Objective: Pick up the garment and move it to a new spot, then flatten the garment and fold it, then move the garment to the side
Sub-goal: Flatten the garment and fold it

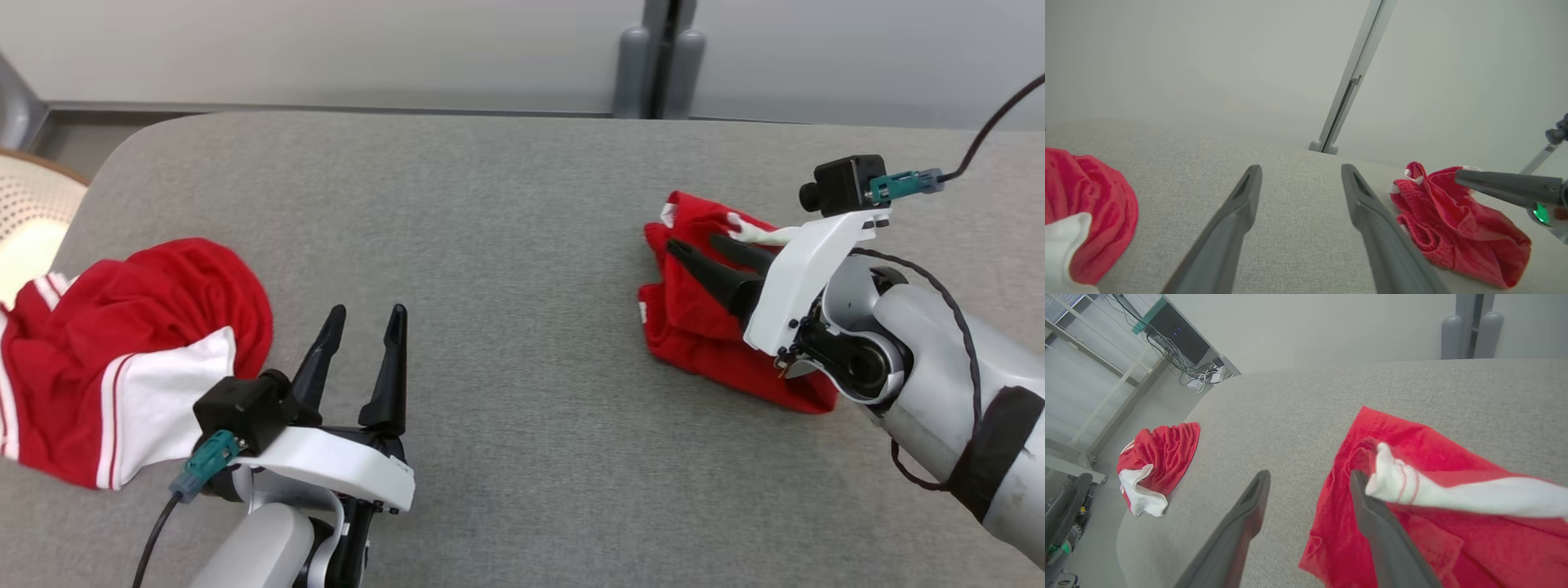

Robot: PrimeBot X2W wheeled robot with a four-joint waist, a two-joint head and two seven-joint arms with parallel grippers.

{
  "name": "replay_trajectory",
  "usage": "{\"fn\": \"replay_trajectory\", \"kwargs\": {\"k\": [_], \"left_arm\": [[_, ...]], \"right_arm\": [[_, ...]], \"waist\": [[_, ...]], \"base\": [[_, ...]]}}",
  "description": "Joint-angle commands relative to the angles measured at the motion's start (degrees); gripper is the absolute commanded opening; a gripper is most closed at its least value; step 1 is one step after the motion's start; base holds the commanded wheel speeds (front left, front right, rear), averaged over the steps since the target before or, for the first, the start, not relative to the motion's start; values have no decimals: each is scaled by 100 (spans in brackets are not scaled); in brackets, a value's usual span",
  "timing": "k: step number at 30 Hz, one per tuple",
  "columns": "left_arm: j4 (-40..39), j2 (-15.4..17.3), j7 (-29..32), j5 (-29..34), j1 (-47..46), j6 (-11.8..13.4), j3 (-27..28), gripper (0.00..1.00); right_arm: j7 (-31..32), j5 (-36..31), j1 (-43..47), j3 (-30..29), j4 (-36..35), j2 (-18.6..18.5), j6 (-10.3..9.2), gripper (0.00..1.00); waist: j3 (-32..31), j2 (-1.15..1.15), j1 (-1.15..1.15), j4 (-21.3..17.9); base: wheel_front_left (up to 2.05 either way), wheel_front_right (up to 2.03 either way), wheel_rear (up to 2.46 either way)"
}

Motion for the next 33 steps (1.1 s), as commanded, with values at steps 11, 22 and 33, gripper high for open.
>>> {"fn": "replay_trajectory", "kwargs": {"k": [11,22,33], "left_arm": [[-250,218,-39,171,233,152,335,100],[-372,242,-47,285,334,135,466,100],[-324,139,-40,344,109,92,392,100]], "right_arm": [[-2043,-498,542,-599,-1209,-1128,0,100],[-2515,-1487,1385,-1452,-47,-1158,0,62],[-1492,-1587,1166,-1206,692,-200,0,0]], "waist": [[-282,0,0,-630],[-239,0,0,-734],[125,0,0,-293]], "base": [[0,0,0],[0,0,0],[0,0,0]]}}
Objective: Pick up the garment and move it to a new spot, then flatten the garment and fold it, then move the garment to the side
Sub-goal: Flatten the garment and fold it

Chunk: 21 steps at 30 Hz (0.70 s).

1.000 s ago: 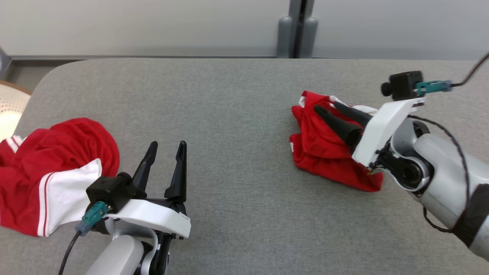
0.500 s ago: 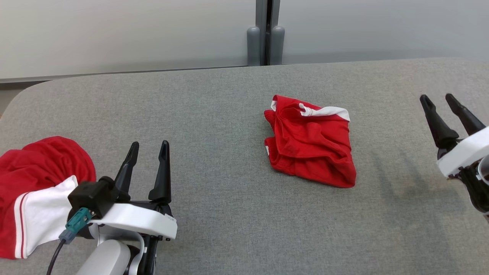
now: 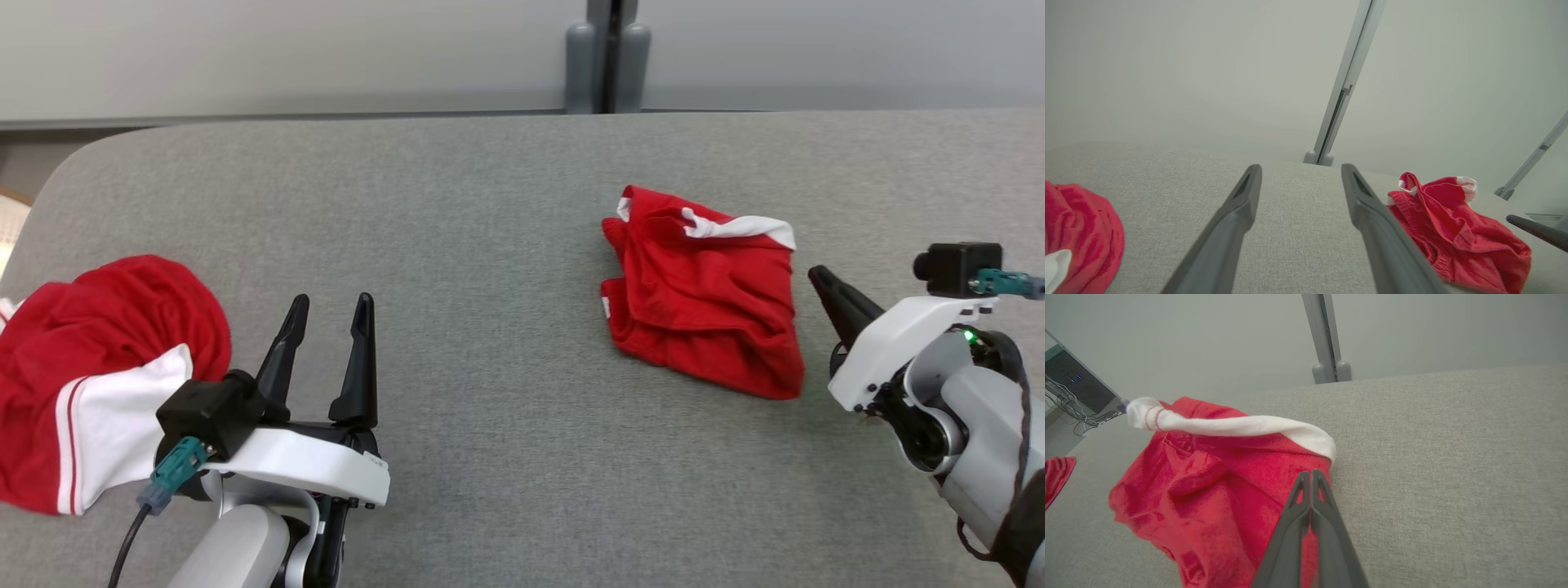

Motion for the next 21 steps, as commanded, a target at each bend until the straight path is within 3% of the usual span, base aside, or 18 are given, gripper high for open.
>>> {"fn": "replay_trajectory", "kwargs": {"k": [1,9,21], "left_arm": [[24,-17,-15,49,-103,-12,-5,100],[106,-103,-19,60,-160,-44,1,100],[173,-179,-22,100,-56,-83,121,100]], "right_arm": [[241,93,-102,83,133,121,-1,0],[500,229,-426,407,277,479,-1,0],[145,300,-440,1157,-517,798,-1,0]], "waist": [[147,0,0,206],[356,0,0,690],[274,0,0,781]], "base": [[0,0,0],[0,0,0],[0,0,0]]}}
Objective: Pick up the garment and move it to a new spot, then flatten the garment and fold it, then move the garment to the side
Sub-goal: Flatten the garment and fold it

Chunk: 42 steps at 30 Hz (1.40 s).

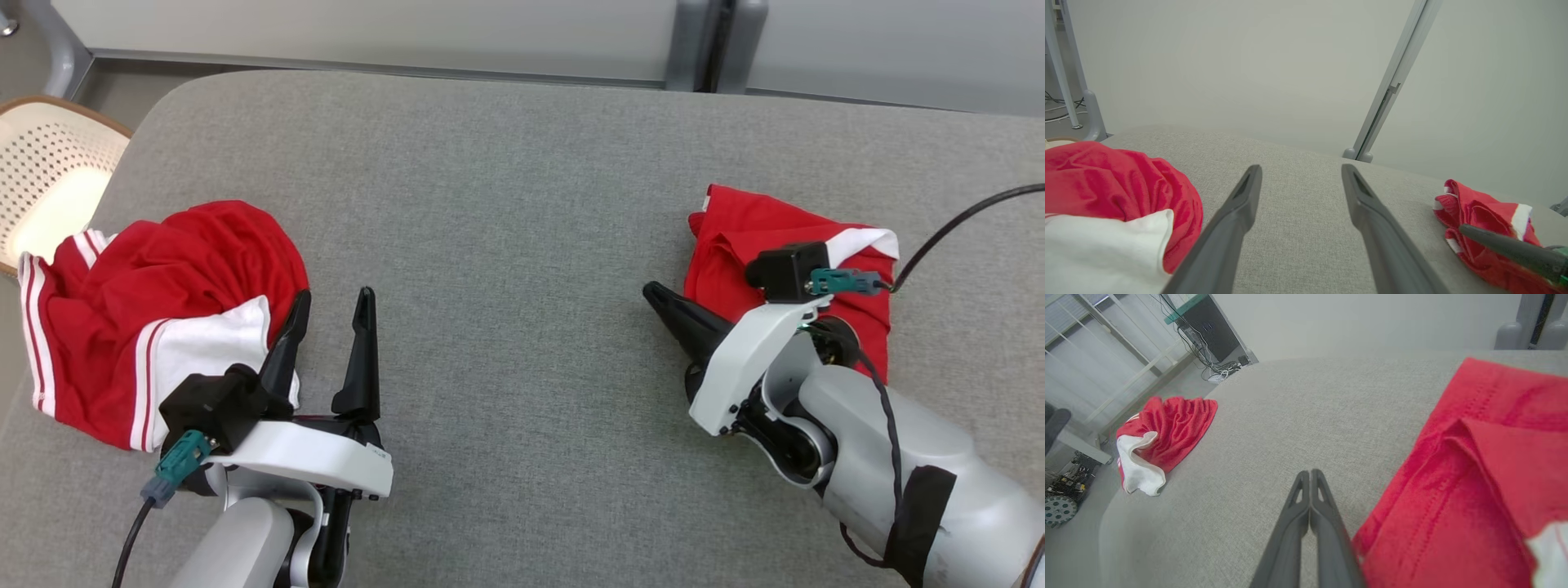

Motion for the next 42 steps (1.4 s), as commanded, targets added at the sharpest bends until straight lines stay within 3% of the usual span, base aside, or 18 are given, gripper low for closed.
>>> {"fn": "replay_trajectory", "kwargs": {"k": [1,11,16,21,33,42], "left_arm": [[-1,7,-9,54,49,-13,35,100],[-24,66,-10,57,198,-25,121,100],[-37,75,-10,46,212,-17,140,100],[-56,71,-10,50,202,-37,126,100],[-19,-65,4,95,-4,-68,52,100],[17,-245,-4,138,-64,-120,44,100]], "right_arm": [[-113,25,11,37,-86,-51,0,0],[-913,54,49,31,-824,-749,0,0],[-1042,-14,272,-280,-865,-1194,0,0],[-881,-52,494,-326,-703,-1351,0,0],[335,37,55,-54,168,-1037,0,0],[377,9,-633,-115,525,-1175,0,0]], "waist": [[-56,0,0,-62],[-334,0,0,-544],[-383,0,0,-708],[-323,0,0,-746],[71,0,0,-238],[427,0,0,298]], "base": [[0,0,0],[0,0,0],[0,0,0],[0,0,0],[0,0,0],[0,0,0]]}}
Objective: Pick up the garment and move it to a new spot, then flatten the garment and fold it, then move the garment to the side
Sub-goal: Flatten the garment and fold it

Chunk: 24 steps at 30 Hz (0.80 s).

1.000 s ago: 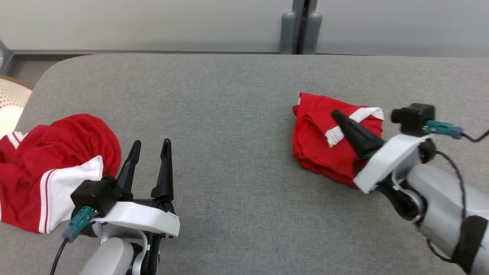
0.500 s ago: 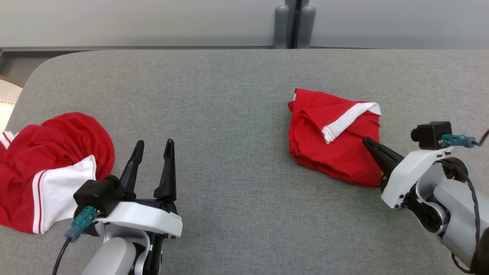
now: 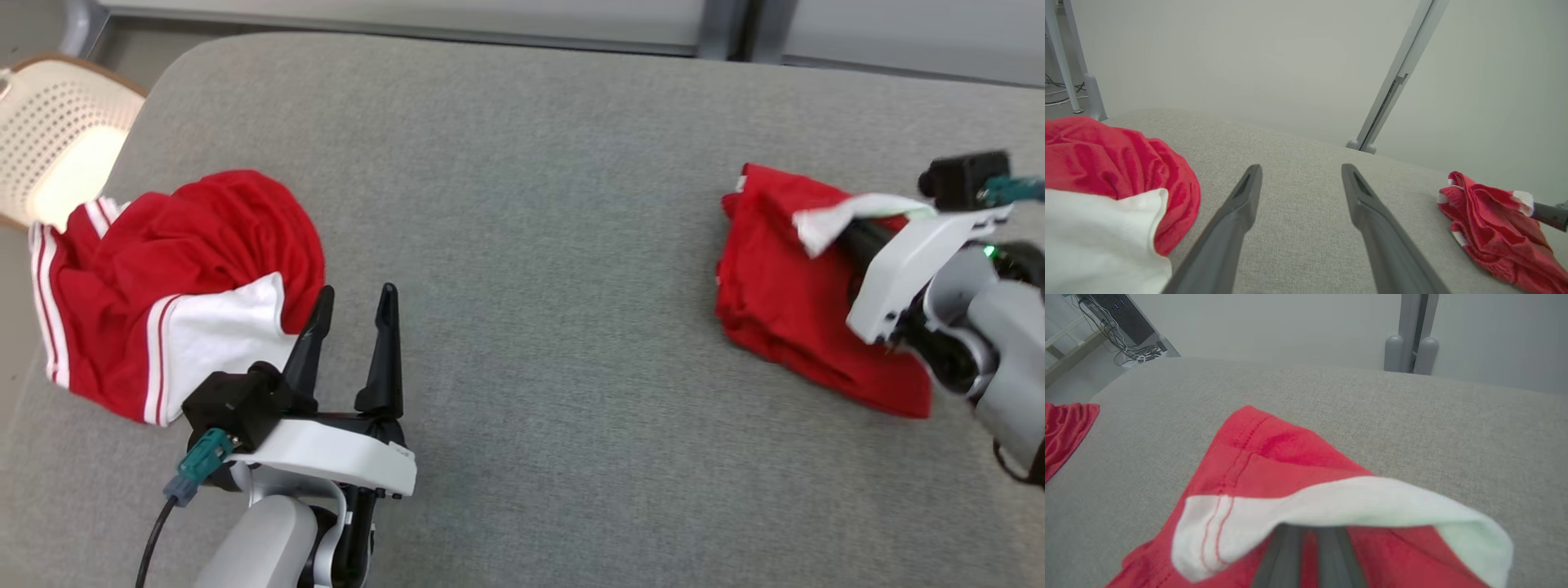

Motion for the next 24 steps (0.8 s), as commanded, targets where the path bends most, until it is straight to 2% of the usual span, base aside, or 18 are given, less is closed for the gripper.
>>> {"fn": "replay_trajectory", "kwargs": {"k": [1,6,12,18,23,24], "left_arm": [[14,-46,-5,52,-53,-47,18,100],[33,-203,-9,120,-57,-107,65,100],[102,-292,-9,246,-57,-204,208,100],[140,-223,-10,348,31,-248,311,100],[118,-75,23,357,98,-210,373,100],[106,-27,32,352,113,-200,406,100]], "right_arm": [[-48,-13,-176,-30,47,-74,0,0],[-22,37,-594,-109,132,-162,0,0],[-135,41,-805,-35,218,-24,0,0],[-518,-32,-691,102,19,80,0,0],[-1090,-84,-515,67,-236,62,0,0],[-1170,-122,-483,66,-276,77,0,18]], "waist": [[213,0,0,240],[412,0,0,480],[376,0,0,514],[64,0,0,188],[-309,0,0,-375],[-373,0,0,-489]], "base": [[0,0,0],[0,0,0],[0,0,0],[0,0,0],[0,0,0],[0,0,0]]}}
